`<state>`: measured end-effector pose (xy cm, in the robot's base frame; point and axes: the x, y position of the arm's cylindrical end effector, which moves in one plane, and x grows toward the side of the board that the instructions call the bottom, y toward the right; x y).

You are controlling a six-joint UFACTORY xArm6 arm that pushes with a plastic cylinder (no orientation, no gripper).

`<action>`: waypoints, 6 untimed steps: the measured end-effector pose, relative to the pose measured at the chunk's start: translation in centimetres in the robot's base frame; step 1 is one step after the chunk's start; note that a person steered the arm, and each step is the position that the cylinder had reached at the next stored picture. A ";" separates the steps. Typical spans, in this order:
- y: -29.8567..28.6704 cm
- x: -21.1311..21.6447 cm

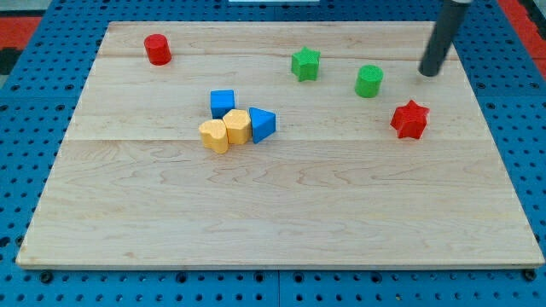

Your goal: Push the green circle into the red star

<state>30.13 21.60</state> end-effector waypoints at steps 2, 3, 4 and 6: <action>-8.6 -0.7; -8.7 0.7; -4.1 3.5; -2.7 0.4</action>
